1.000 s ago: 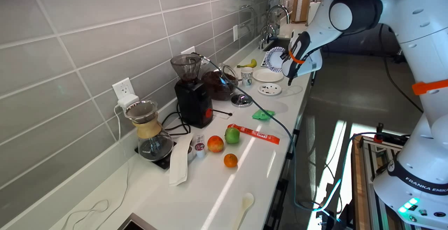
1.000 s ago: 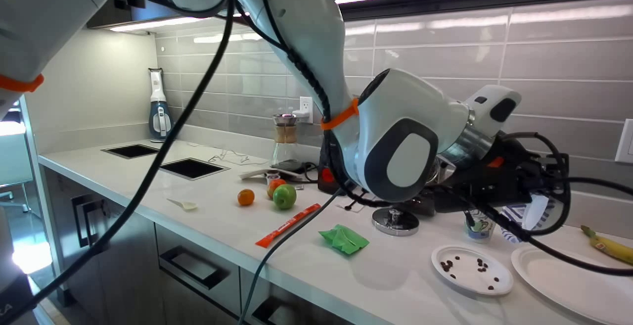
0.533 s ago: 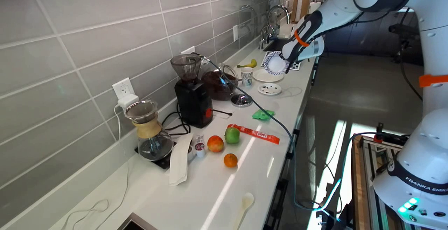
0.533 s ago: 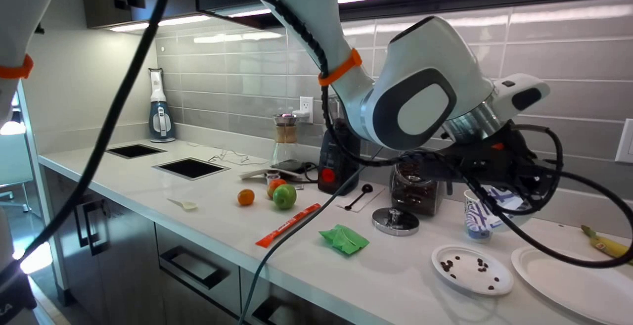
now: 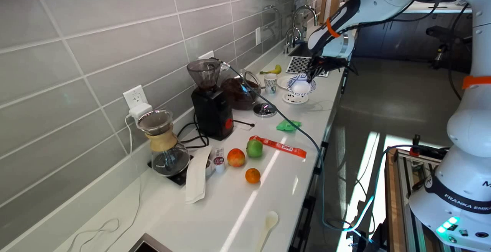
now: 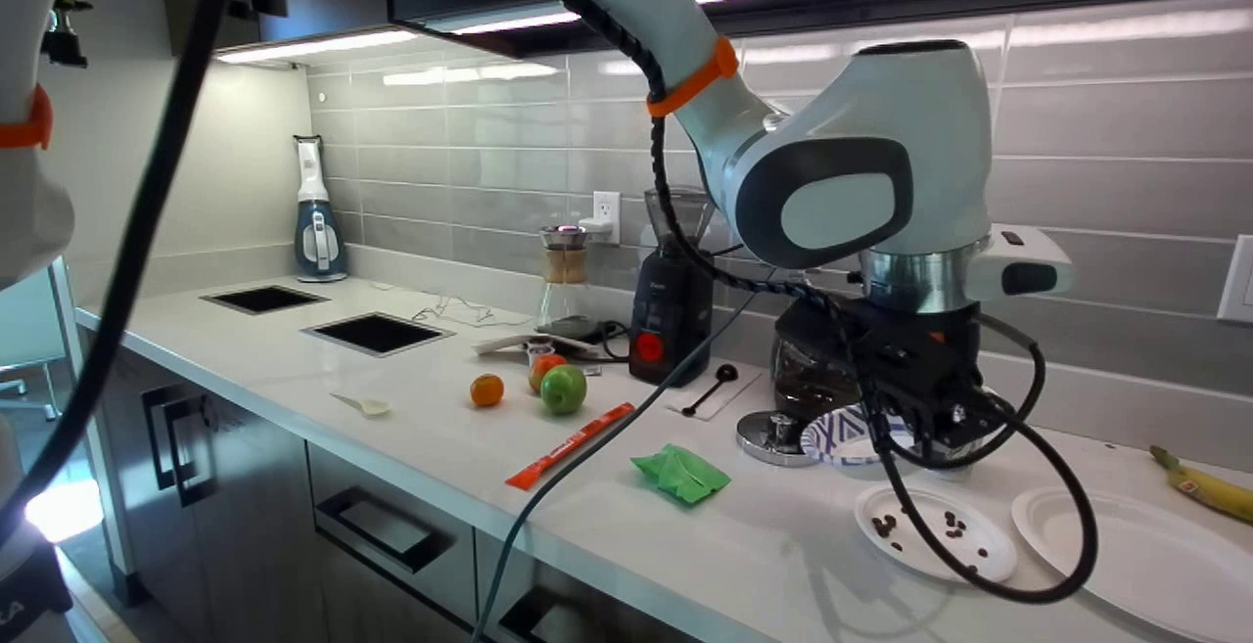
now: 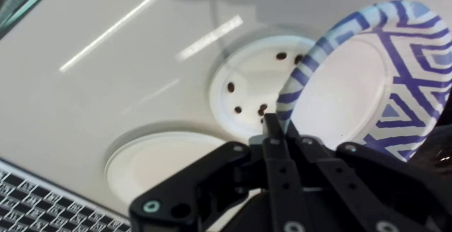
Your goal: Pour the contents from the bowl to the plate
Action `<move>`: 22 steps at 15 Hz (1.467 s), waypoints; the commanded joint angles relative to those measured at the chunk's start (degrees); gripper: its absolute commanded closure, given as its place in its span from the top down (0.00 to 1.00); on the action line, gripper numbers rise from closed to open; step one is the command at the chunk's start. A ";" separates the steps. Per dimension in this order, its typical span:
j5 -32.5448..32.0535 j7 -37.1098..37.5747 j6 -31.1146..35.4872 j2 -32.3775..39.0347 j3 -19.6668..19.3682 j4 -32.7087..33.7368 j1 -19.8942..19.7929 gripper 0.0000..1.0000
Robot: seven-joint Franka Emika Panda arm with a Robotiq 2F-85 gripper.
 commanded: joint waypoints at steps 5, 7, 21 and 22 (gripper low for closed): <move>4.41 -1.56 -21.11 2.23 -1.29 5.03 0.10 0.01; 4.26 -1.00 -21.26 3.00 -1.68 5.29 1.05 0.01; 3.72 2.75 -13.47 8.76 -3.07 5.76 5.78 0.08; 3.67 3.06 -13.31 9.02 -3.13 5.95 5.78 0.29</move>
